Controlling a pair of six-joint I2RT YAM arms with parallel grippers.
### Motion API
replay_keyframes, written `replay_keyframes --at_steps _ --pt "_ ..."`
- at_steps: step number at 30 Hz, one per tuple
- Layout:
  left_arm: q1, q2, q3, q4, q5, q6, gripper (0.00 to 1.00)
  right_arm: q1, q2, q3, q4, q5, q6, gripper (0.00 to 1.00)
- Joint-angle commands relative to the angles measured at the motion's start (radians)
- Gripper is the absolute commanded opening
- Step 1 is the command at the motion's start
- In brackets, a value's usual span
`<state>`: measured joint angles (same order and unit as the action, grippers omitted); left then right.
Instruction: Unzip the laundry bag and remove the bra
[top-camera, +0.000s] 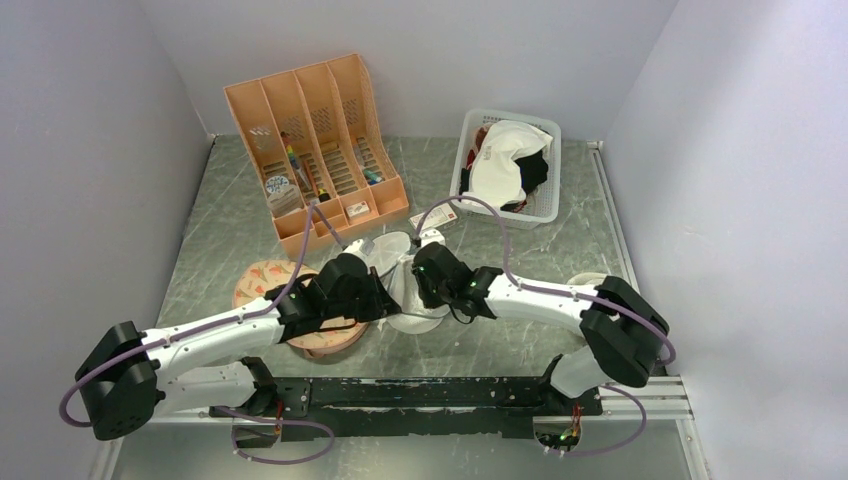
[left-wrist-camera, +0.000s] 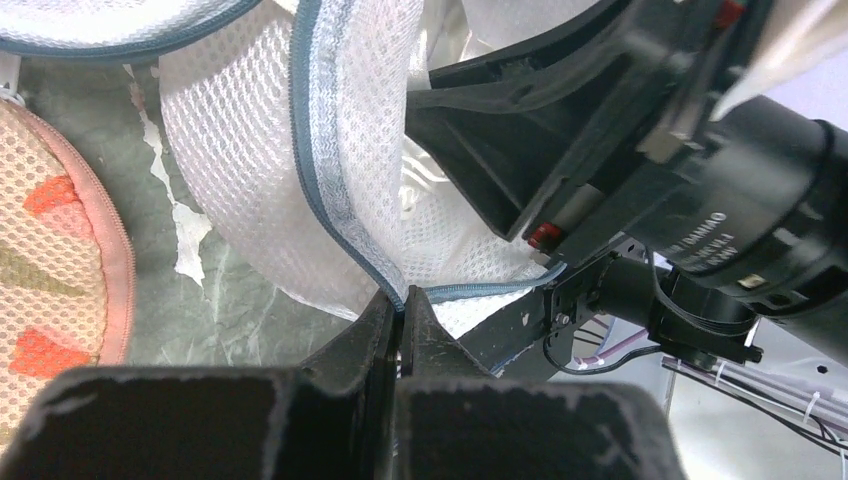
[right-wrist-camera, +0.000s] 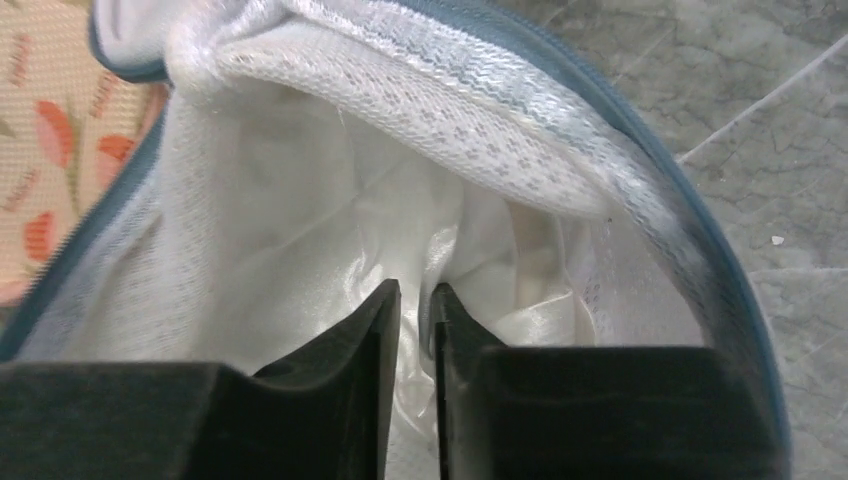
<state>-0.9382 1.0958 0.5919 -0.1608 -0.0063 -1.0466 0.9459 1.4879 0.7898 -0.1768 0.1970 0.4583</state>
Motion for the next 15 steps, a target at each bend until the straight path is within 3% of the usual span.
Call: replay_keyframes --at_steps 1,4,10,15 --pt "-0.009 0.003 0.024 0.019 0.029 0.009 0.07 0.007 -0.064 -0.017 0.06 0.013 0.025 0.12" --pt "-0.012 -0.004 0.025 0.01 0.021 0.007 0.07 0.007 -0.086 -0.01 0.04 0.031 0.015 0.0" --pt "-0.017 -0.006 0.029 -0.002 0.014 0.005 0.07 0.007 -0.231 -0.034 0.104 -0.094 0.046 0.0" --pt "-0.025 0.013 0.034 0.008 0.017 0.005 0.07 0.006 -0.375 -0.097 0.213 -0.193 0.186 0.0"
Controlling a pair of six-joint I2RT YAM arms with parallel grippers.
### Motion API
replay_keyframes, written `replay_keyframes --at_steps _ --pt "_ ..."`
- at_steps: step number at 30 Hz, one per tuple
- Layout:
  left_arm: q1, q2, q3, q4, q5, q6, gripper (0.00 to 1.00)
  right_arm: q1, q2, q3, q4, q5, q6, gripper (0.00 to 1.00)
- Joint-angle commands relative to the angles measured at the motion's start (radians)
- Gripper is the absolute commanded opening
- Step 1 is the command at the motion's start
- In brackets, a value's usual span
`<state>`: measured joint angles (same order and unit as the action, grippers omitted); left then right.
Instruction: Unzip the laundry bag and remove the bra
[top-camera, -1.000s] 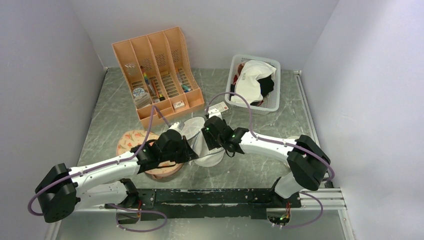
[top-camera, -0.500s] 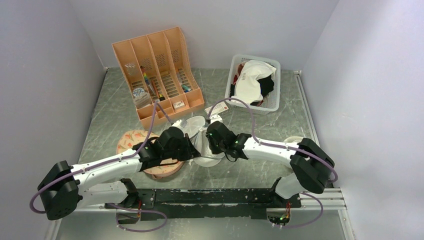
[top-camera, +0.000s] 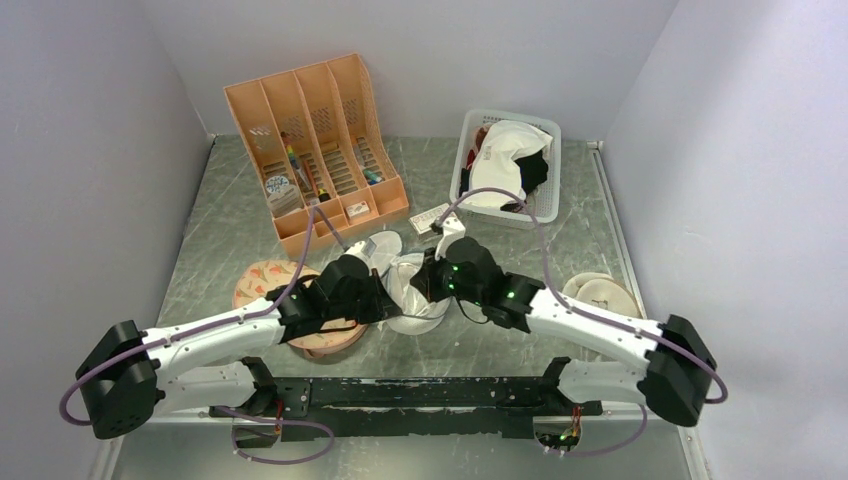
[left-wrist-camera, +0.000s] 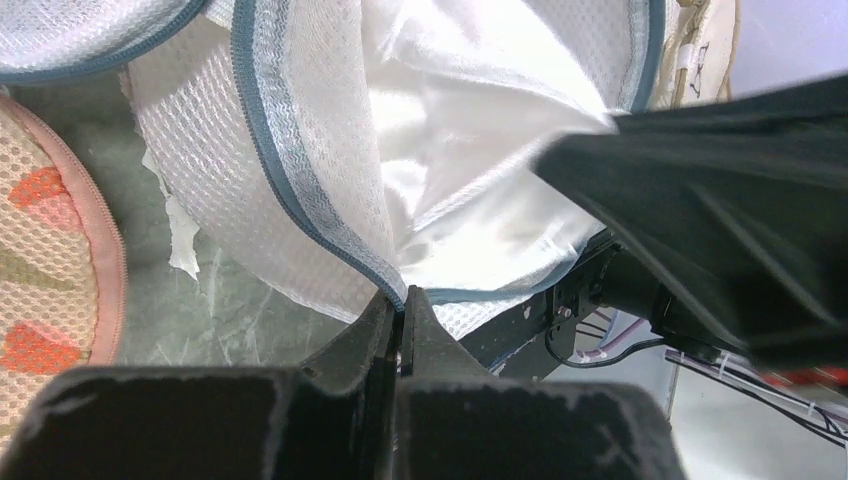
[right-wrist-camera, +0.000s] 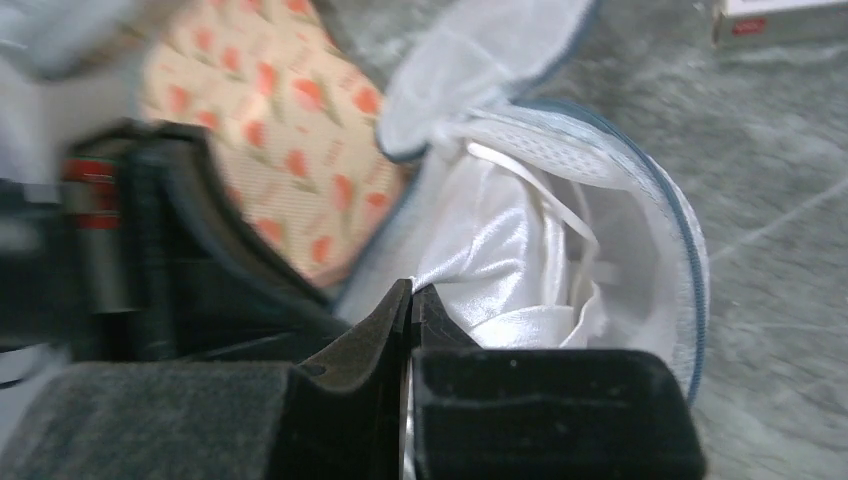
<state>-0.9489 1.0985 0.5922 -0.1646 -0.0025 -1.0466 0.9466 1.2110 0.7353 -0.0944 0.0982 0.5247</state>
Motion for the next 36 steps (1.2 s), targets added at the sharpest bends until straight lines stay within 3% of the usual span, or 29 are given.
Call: replay_keyframes --at_steps 1,5,11,25,32,36 --pt "-0.017 0.015 0.034 0.014 0.015 0.005 0.07 0.005 -0.125 -0.053 0.151 -0.103 0.15 0.0" --pt "-0.026 0.022 0.037 0.014 0.009 0.001 0.07 0.005 -0.232 -0.081 0.21 -0.095 0.236 0.0" --pt "-0.031 0.013 0.041 -0.002 0.0 0.003 0.07 0.003 -0.359 -0.035 0.196 -0.049 0.241 0.0" --pt "-0.037 -0.001 0.04 -0.002 -0.007 -0.004 0.07 0.003 -0.528 0.205 0.053 0.117 0.066 0.0" --pt "-0.041 0.0 0.036 0.008 -0.005 -0.005 0.07 0.003 -0.56 0.185 0.009 0.337 0.004 0.0" --pt "-0.042 0.0 0.035 0.011 -0.004 -0.001 0.07 0.003 -0.501 0.209 0.023 0.532 -0.072 0.0"
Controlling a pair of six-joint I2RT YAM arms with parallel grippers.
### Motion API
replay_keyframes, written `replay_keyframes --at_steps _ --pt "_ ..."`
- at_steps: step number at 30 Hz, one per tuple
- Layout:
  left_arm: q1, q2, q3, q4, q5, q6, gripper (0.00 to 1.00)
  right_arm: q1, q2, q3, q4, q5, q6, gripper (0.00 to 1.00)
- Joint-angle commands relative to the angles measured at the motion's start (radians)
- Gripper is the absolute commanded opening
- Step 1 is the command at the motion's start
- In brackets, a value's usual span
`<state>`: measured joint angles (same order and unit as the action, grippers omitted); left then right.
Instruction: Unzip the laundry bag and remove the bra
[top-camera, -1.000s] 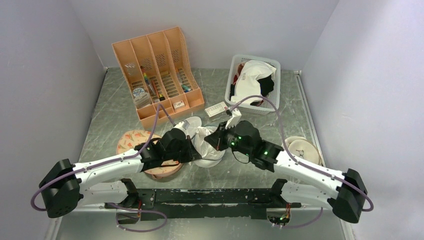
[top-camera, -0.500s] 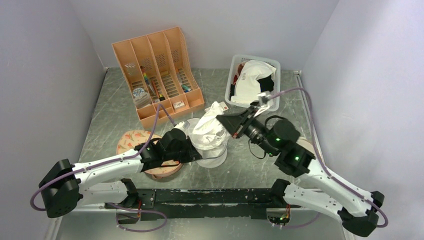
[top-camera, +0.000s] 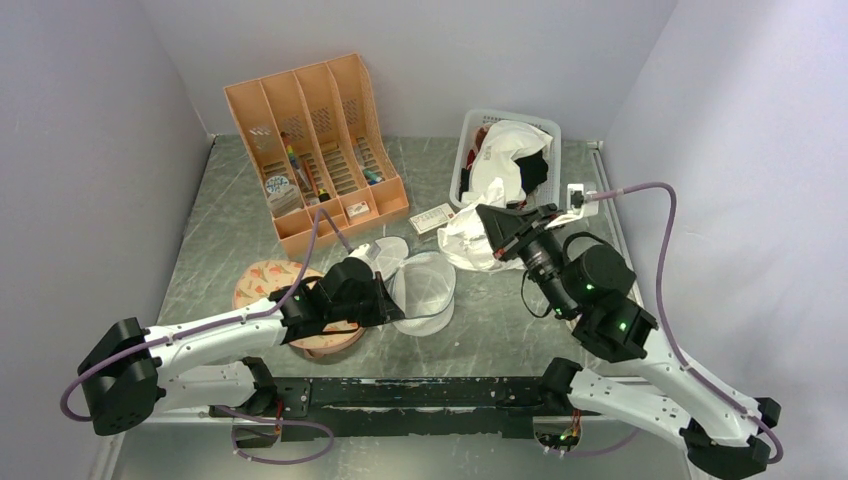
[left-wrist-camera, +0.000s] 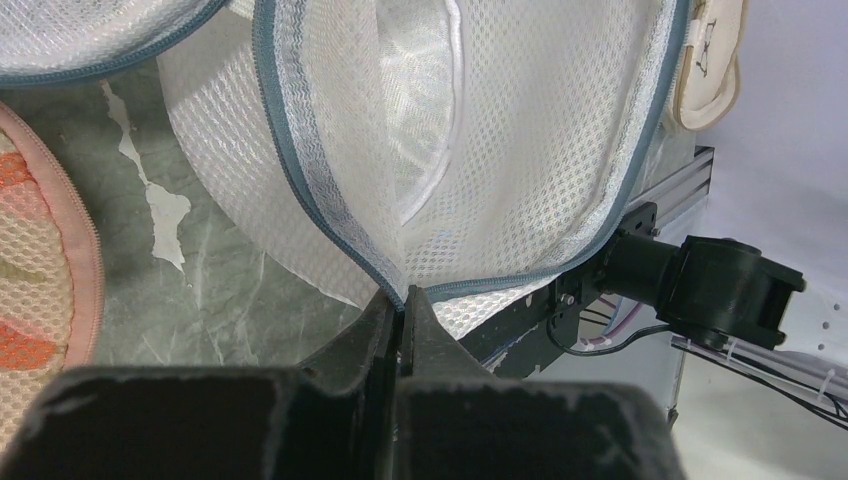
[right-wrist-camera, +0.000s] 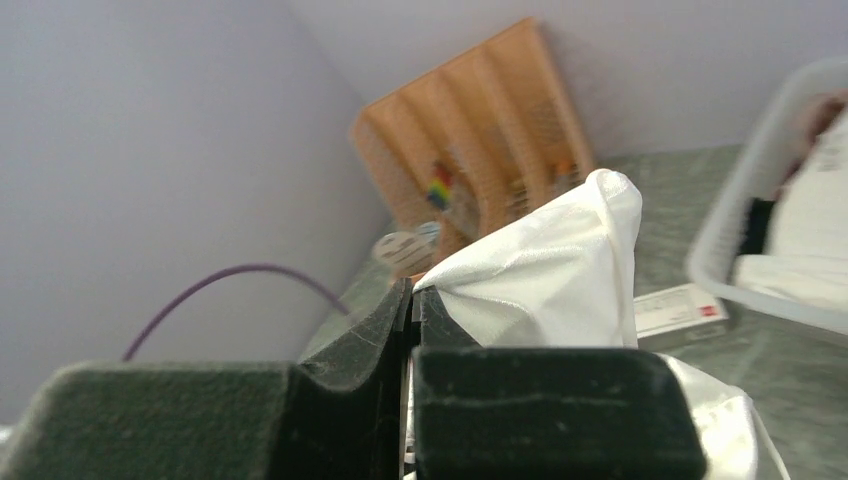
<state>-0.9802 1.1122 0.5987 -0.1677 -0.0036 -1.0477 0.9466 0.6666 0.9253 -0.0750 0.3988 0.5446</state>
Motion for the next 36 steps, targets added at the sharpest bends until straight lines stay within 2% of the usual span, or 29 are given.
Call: replay_keyframes --at_steps 1,5,8,13,15,19,28,32,36 --pt "-0.011 -0.013 0.03 0.012 -0.004 0.001 0.07 0.003 0.063 0.027 0.02 0.278 -0.129 0.0" --pt "-0.011 -0.016 0.03 0.007 -0.004 0.006 0.07 -0.005 0.18 0.037 0.17 0.452 -0.326 0.0" --pt "-0.011 -0.021 0.038 -0.005 -0.012 0.011 0.07 -0.081 0.277 0.064 0.29 0.469 -0.427 0.0" --pt "-0.011 -0.014 0.067 -0.011 -0.015 0.031 0.07 -0.392 0.418 0.154 0.317 0.17 -0.286 0.0" --pt "-0.011 -0.006 0.074 -0.019 -0.016 0.04 0.07 -0.481 0.494 0.186 0.333 0.099 -0.255 0.0" --pt "-0.012 -0.006 0.067 -0.016 -0.018 0.043 0.07 -0.566 0.618 0.21 0.393 -0.003 -0.236 0.0" --pt "-0.012 -0.002 0.049 0.008 0.001 0.042 0.07 -0.795 0.882 0.082 0.591 -0.492 -0.121 0.0" --pt "-0.012 -0.002 0.048 0.005 0.002 0.045 0.07 -0.864 1.001 0.089 0.583 -0.609 -0.056 0.0" --pt "-0.012 -0.005 0.05 -0.001 0.001 0.047 0.07 -0.927 1.088 0.081 0.599 -0.616 -0.002 0.0"
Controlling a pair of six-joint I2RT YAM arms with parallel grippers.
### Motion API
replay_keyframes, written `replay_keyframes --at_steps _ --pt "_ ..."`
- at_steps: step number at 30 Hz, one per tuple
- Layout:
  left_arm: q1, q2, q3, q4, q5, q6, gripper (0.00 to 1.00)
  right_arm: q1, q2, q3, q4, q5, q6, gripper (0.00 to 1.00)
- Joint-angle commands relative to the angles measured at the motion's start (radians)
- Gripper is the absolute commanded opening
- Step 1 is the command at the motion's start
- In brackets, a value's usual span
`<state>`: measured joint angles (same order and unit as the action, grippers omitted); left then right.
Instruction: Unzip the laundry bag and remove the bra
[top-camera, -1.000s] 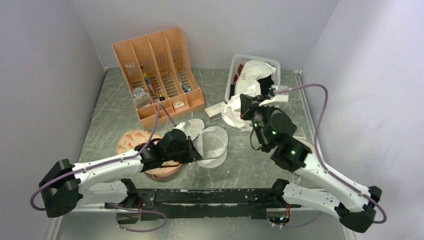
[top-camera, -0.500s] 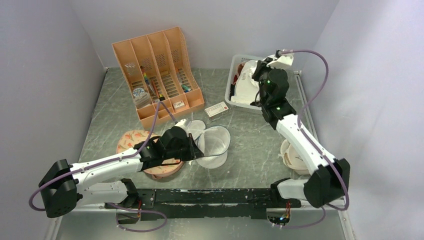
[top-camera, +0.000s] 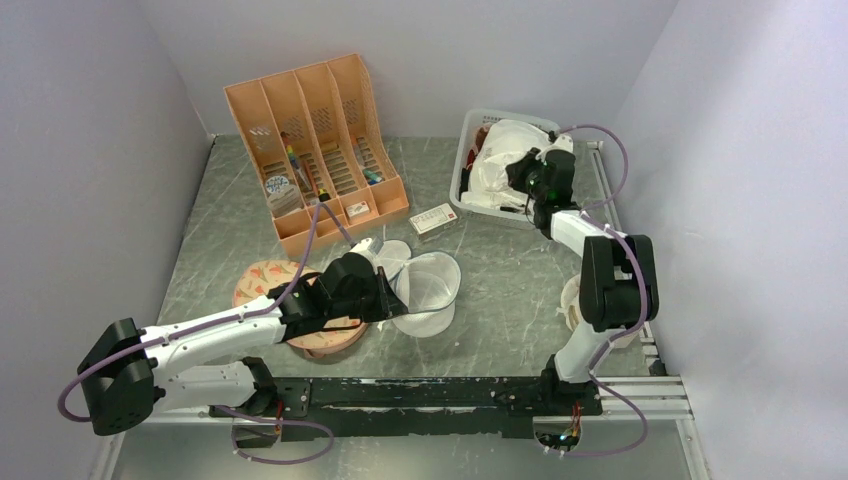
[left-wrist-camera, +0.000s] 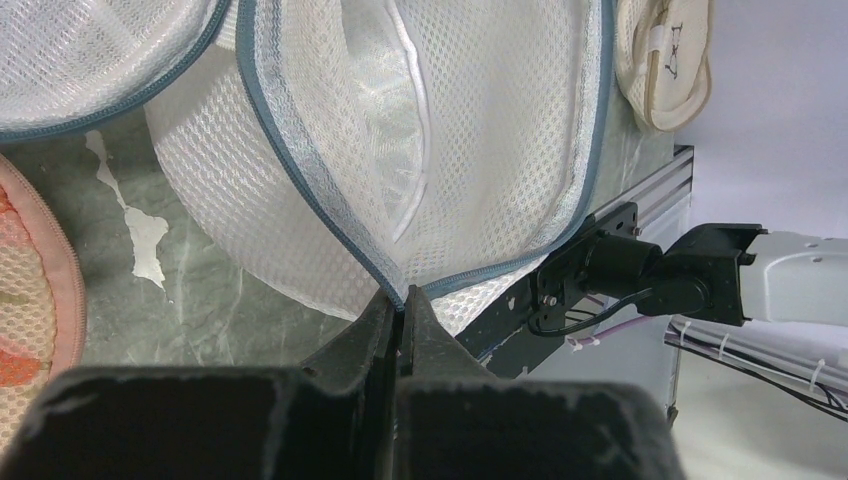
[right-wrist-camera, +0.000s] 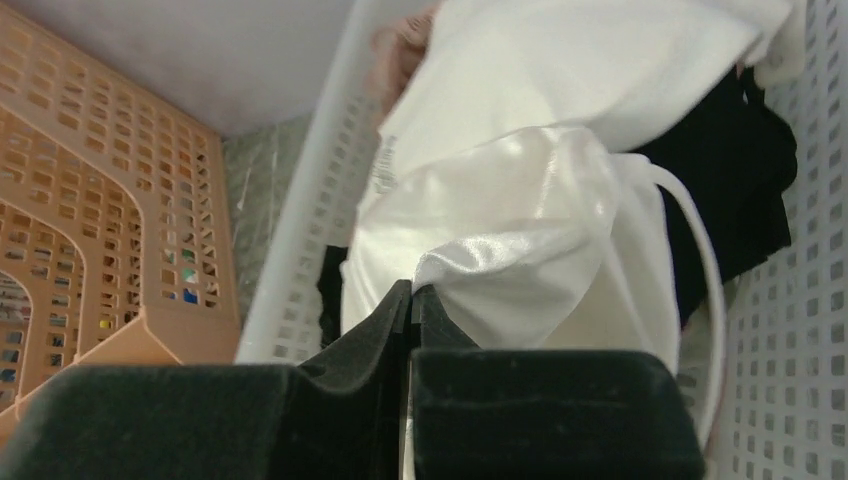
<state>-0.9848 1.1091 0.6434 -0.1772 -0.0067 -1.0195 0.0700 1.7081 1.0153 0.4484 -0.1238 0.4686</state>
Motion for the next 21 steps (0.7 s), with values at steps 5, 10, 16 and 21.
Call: replay_keyframes --at_steps 5,10,16,21 --pt "-0.008 -0.002 0.014 -0.006 0.002 0.027 0.07 -0.08 0.17 0.076 -0.042 -0.089 -0.036 0.0" --pt "-0.008 0.006 0.018 -0.009 0.003 0.028 0.07 -0.084 0.162 0.082 -0.107 -0.067 -0.075 0.0" --pt "-0.007 0.032 0.043 -0.026 0.007 0.036 0.11 -0.083 0.07 0.151 -0.278 -0.06 -0.087 0.17" --pt "-0.008 0.029 0.067 -0.071 -0.009 0.051 0.39 -0.083 -0.061 0.16 -0.423 -0.04 -0.093 0.5"
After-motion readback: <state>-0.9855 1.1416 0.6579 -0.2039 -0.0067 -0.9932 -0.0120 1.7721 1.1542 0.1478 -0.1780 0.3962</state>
